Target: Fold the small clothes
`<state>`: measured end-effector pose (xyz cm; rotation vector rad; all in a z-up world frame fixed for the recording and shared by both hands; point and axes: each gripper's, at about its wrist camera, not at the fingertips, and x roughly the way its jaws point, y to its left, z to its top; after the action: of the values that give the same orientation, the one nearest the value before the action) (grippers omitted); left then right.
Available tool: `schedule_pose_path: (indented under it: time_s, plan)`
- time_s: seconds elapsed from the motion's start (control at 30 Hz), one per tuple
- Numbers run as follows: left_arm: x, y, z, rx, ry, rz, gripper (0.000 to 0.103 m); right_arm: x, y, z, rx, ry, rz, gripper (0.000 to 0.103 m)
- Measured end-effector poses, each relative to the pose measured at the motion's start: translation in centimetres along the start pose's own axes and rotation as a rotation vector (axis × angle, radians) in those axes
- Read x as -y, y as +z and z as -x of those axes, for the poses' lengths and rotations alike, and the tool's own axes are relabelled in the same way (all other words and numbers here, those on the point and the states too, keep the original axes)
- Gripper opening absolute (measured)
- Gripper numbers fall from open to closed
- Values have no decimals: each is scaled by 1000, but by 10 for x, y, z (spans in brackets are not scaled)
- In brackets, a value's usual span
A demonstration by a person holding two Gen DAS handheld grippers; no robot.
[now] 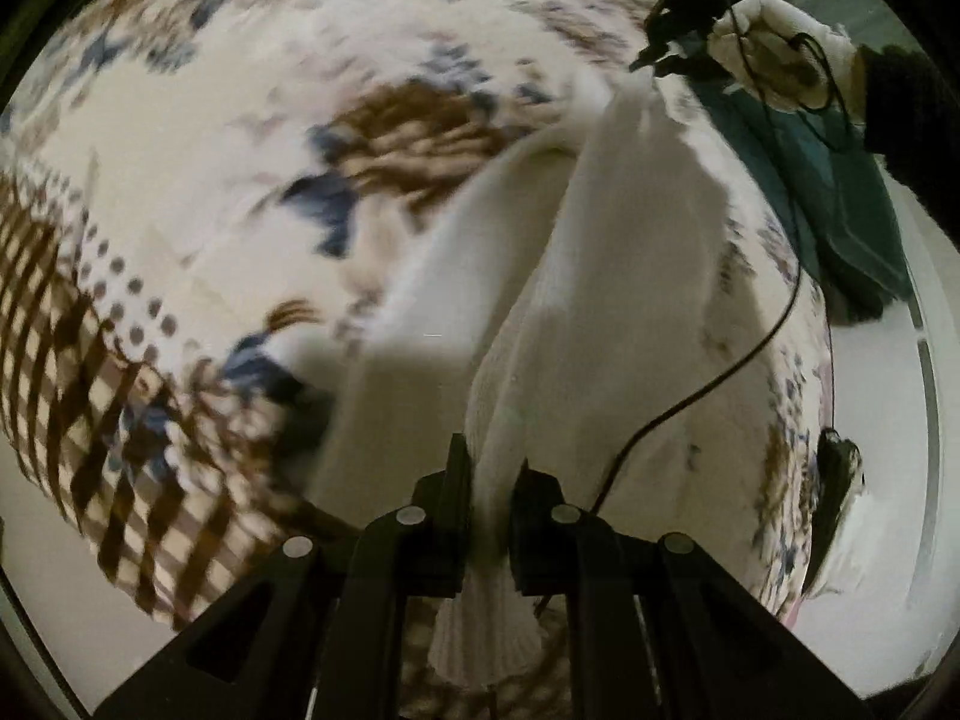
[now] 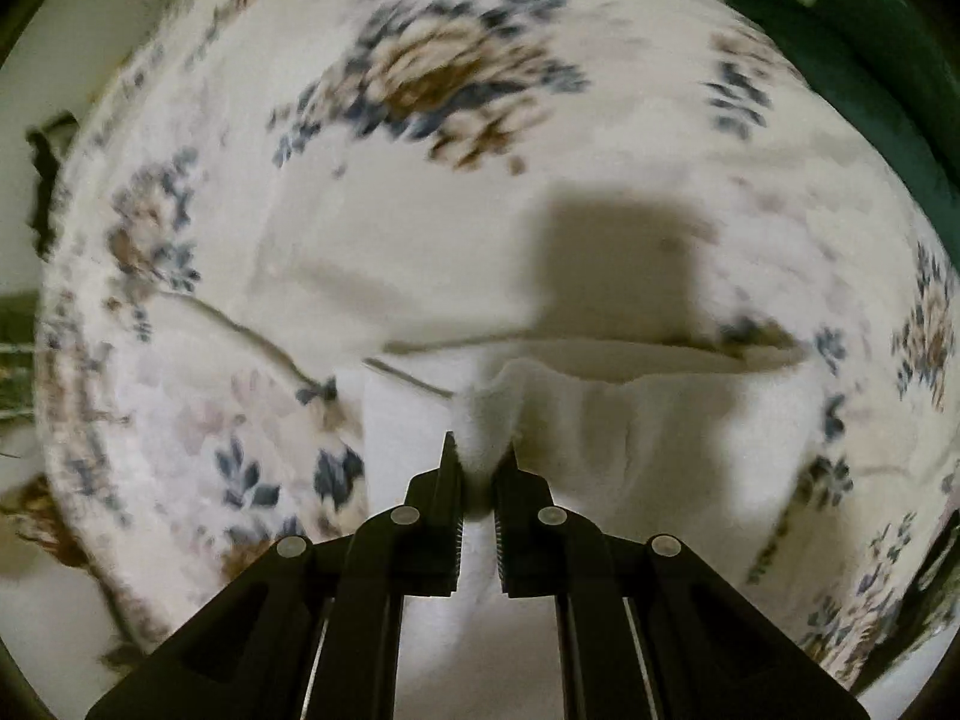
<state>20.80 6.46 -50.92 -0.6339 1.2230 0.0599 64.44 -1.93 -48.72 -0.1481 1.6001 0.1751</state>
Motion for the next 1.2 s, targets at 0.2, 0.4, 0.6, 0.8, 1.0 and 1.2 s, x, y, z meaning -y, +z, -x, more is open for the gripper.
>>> schedule_pose_path:
  time_s: [0.2,0.4,0.6,0.8,1.0,1.2]
  plan:
    - [-61,17,-42,-119,-46,101,11,-19,5,-48,-84,32,-27,26]
    - [-82,19,-20,-128,-111,105,53,43,-95,-2,-102,254,-67,53]
    - [-79,27,-19,-154,-117,71,55,150,-294,-37,-247,304,-376,53]
    - [-70,36,-23,-133,-111,45,55,223,-486,-142,-335,711,-1104,54]
    - [-53,38,-30,-139,-70,-67,55,212,-533,-169,-159,981,-1232,0]
    - [-42,34,-29,-158,-11,-185,55,187,-581,-145,-109,894,-1142,0]
